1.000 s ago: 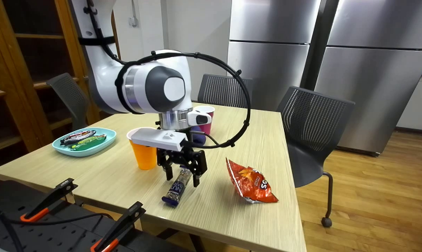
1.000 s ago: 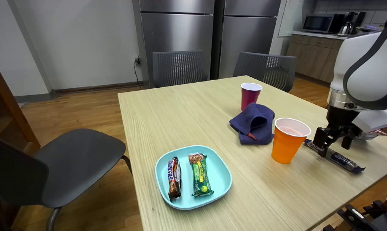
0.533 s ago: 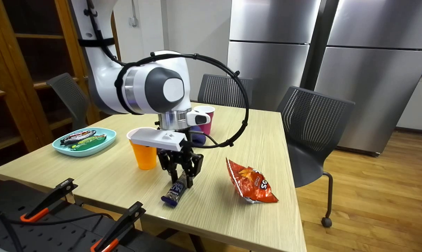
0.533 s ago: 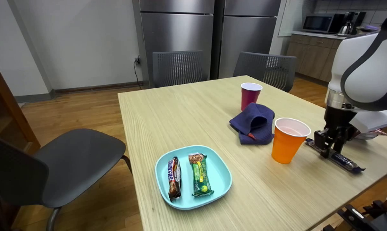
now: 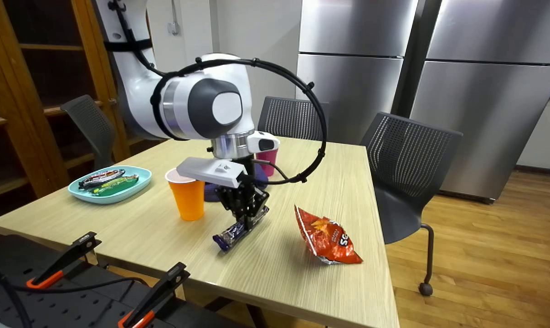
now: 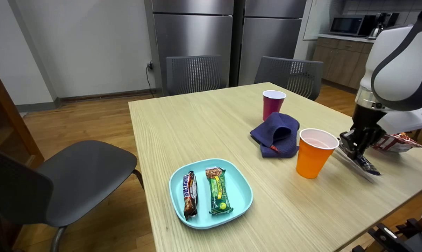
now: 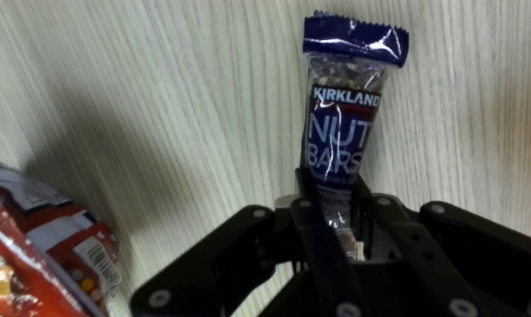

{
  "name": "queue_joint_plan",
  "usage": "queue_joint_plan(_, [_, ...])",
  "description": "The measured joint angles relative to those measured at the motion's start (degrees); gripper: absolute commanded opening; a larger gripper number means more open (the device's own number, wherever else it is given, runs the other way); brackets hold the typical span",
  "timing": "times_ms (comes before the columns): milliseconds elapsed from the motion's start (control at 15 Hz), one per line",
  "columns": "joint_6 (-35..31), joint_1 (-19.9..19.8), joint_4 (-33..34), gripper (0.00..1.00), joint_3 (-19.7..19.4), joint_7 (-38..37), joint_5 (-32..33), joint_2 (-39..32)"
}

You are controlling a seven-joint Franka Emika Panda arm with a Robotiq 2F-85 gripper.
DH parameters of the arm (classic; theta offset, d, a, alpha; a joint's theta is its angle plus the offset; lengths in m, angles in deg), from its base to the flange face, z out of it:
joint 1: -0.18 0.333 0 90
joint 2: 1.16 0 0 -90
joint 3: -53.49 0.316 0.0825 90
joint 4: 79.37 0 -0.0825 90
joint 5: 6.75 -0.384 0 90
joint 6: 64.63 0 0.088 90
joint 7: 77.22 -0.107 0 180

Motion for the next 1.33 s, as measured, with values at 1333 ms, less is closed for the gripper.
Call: queue_joint_plan(1333, [9.2, -1.6, -3.6, 0.05, 8.1, 9.1, -13.1, 30.3])
